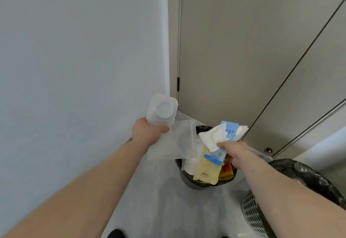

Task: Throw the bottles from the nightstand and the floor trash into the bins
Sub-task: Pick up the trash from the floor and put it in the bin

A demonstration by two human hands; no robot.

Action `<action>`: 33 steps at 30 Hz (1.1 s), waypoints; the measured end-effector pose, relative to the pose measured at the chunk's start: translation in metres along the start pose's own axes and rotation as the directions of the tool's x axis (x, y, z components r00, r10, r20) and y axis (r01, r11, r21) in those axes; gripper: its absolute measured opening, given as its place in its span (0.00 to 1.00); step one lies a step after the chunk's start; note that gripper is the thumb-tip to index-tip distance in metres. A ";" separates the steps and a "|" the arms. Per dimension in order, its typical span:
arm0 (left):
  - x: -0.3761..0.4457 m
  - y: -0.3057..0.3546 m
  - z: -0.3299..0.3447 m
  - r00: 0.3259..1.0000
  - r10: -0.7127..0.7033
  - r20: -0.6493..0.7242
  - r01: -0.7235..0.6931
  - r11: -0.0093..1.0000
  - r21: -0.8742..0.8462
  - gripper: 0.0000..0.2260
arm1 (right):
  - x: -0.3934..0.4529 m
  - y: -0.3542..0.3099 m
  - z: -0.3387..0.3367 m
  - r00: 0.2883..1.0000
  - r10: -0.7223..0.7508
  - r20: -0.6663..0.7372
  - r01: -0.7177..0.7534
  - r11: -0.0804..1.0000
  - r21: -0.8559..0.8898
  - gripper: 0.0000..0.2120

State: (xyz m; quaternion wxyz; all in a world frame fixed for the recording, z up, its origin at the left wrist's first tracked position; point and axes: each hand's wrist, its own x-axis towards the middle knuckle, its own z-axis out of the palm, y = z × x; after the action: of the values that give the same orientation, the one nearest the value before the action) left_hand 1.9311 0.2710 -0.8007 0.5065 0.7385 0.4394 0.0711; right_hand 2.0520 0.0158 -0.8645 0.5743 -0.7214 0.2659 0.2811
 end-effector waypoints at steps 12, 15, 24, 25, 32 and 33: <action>-0.014 0.008 -0.001 0.999 0.016 0.036 -0.016 1.000 0.004 0.17 | -0.008 0.000 -0.034 0.991 -0.105 -0.081 0.106 0.994 0.006 0.13; -0.018 0.009 -0.008 0.999 0.018 0.048 -0.018 1.000 -0.013 0.16 | -0.011 -0.006 -0.049 0.961 -0.217 -0.171 0.223 0.975 0.014 0.17; -0.015 0.008 -0.008 0.998 0.033 0.055 -0.034 0.999 0.002 0.18 | -0.020 0.015 -0.081 0.968 0.082 0.236 0.018 0.920 -0.391 0.17; -0.015 0.009 -0.007 0.998 0.035 0.056 -0.035 0.999 0.001 0.18 | -0.019 0.018 -0.084 0.955 0.135 0.264 -0.007 0.900 -0.435 0.18; -0.014 0.010 -0.001 0.997 0.032 0.074 -0.033 0.999 0.008 0.17 | -0.019 0.031 -0.078 0.901 0.335 0.275 -0.089 0.764 -0.639 0.20; -0.014 0.009 -0.001 0.997 0.029 0.075 -0.030 1.000 0.010 0.16 | -0.019 0.033 -0.074 0.891 0.347 0.292 -0.096 0.774 -0.626 0.21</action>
State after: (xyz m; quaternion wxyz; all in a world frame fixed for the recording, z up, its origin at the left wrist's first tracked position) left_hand 1.9275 0.2611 -0.7877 0.5175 0.7498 0.4095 0.0486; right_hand 2.0228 -0.0619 -0.8599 0.3211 -0.7562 0.1286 0.5554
